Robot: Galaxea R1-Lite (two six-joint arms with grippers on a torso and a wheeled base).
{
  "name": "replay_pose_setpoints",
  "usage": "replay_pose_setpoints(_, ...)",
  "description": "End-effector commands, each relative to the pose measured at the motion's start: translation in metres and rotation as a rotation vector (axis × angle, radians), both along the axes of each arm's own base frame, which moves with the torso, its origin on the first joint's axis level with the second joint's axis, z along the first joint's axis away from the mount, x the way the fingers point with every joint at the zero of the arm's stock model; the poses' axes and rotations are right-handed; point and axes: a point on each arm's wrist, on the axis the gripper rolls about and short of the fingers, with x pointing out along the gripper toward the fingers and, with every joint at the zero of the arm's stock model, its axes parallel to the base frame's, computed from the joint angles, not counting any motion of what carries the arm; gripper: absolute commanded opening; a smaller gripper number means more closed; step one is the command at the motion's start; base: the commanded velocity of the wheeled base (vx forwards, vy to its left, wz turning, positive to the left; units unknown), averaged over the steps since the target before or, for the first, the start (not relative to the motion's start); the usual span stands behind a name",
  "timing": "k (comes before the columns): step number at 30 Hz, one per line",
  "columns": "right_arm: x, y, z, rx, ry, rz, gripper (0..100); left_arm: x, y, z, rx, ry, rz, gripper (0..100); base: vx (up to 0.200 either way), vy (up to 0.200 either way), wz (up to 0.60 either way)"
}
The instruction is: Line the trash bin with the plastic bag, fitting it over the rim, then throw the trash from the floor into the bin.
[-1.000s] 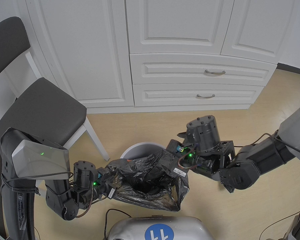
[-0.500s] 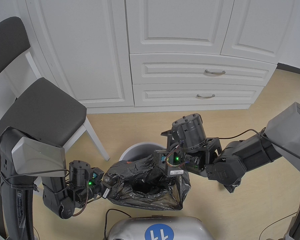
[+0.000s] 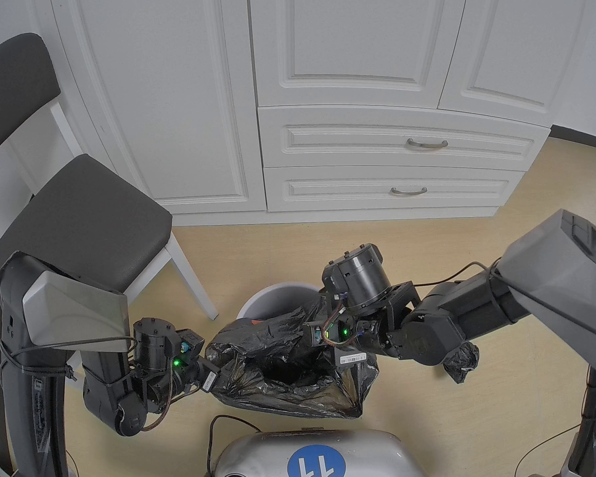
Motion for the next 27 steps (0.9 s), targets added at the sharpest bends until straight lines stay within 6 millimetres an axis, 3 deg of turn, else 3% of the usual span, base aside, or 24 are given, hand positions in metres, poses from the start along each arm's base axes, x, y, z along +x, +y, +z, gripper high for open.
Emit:
replay_pose_setpoints(1,0.006,0.005,-0.026,-0.036,0.040,-0.003,100,0.001,0.001,0.002,-0.001,-0.006,0.005,100,0.000,0.000,0.00)
replay_pose_setpoints(9,0.020,0.021,-0.053,-0.039,0.050,0.002,100,0.001,0.001,0.001,-0.003,-0.006,0.007,100,0.000,0.000,0.00)
replay_pose_setpoints(10,0.023,0.022,-0.054,-0.037,0.048,-0.001,0,0.001,0.001,0.001,-0.002,-0.004,0.007,100,0.000,0.000,0.00)
replay_pose_setpoints(14,0.033,0.028,-0.056,-0.019,0.032,-0.008,0,0.002,0.002,0.001,-0.003,-0.007,0.010,100,0.000,0.000,0.00)
replay_pose_setpoints(22,0.052,0.039,-0.024,0.061,-0.065,-0.012,0,0.007,0.007,0.009,-0.012,-0.037,0.040,100,0.000,0.000,0.00)
replay_pose_setpoints(27,0.068,0.031,-0.012,0.103,-0.104,-0.053,0,0.006,0.008,0.015,-0.024,-0.052,0.035,100,0.000,0.000,0.00)
